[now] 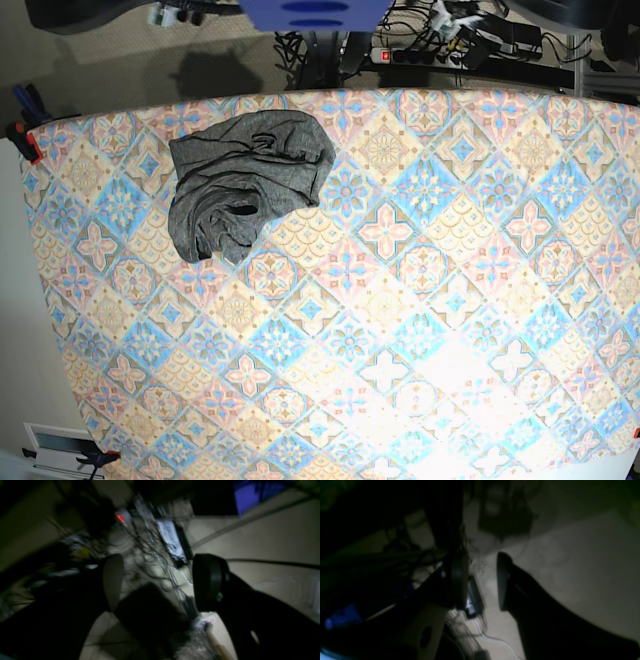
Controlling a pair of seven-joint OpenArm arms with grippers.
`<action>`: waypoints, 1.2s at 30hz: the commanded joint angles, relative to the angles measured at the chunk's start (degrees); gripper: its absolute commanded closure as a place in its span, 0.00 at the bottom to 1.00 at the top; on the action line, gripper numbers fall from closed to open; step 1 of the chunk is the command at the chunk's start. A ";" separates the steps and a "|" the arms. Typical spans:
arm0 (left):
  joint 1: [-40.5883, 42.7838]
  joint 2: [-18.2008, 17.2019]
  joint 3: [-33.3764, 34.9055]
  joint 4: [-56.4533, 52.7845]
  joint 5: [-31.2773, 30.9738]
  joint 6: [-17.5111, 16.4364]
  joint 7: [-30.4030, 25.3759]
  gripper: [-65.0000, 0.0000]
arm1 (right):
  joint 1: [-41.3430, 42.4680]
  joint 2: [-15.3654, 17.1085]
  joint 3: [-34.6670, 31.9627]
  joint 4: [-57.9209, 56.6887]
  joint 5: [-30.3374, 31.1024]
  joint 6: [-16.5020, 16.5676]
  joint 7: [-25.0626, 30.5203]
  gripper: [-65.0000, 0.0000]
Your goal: Layout the t-shirt on the table in an organized manner, then fold the t-shirt properly
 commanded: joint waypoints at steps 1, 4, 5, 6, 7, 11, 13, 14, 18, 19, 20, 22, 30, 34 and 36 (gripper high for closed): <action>-1.49 0.63 -0.17 -2.72 0.08 -0.34 -0.65 0.35 | 1.15 0.46 2.00 -3.19 -1.10 0.20 0.94 0.72; -5.27 1.86 -0.25 -10.02 1.13 -0.34 -0.57 0.35 | 6.69 4.07 6.49 -12.95 -6.47 0.20 0.94 0.72; -6.33 2.12 -0.25 -12.83 1.40 -0.34 -0.57 0.35 | 9.06 5.74 7.98 -16.73 -8.84 0.20 0.94 0.72; -7.38 2.74 -0.25 -15.38 1.40 -0.34 -0.57 0.35 | 10.91 7.32 8.86 -20.34 -10.77 0.20 0.94 0.72; -8.35 3.00 -0.25 -17.40 1.40 -0.34 -0.57 0.35 | 11.87 8.82 9.39 -23.24 -12.27 0.20 0.94 0.72; -13.27 3.44 0.01 -26.90 1.40 -0.34 -0.65 0.35 | 15.65 13.74 9.65 -32.47 -15.52 0.20 1.03 0.72; -16.35 3.44 0.01 -32.53 1.40 -0.30 -0.65 0.35 | 16.97 14.62 9.65 -34.40 -15.87 0.20 1.03 0.72; -17.84 3.44 0.01 -35.07 1.40 1.37 -0.65 0.35 | 17.32 14.62 9.65 -34.58 -15.87 0.12 1.03 0.72; -23.73 3.44 0.01 -45.89 1.31 7.35 -0.74 0.35 | 18.91 14.62 9.65 -34.84 -15.87 -0.94 0.68 0.72; -24.79 3.44 0.01 -47.56 1.31 8.41 -0.74 0.35 | 19.08 14.62 9.65 -34.84 -15.87 -2.70 0.68 0.72; -25.84 3.44 0.01 -48.96 1.31 9.11 -0.74 0.35 | 19.08 14.62 9.65 -34.84 -15.87 -5.69 0.68 0.72; -27.08 3.44 0.01 -49.49 1.31 9.46 -0.74 0.35 | 18.99 14.62 9.65 -34.93 -15.87 -11.84 0.94 0.72; -28.57 2.74 0.19 -49.40 3.77 9.64 -0.74 0.35 | 17.68 14.44 9.65 -35.11 -17.45 -16.67 1.03 0.72; -29.27 1.15 0.10 -49.40 7.82 9.64 -0.74 0.35 | 17.59 11.01 9.65 -36.51 -16.31 -16.67 1.03 0.72; -29.27 0.89 0.10 -49.40 8.96 9.64 -0.74 0.35 | 17.59 10.93 9.65 -37.30 -16.40 -16.67 1.03 0.72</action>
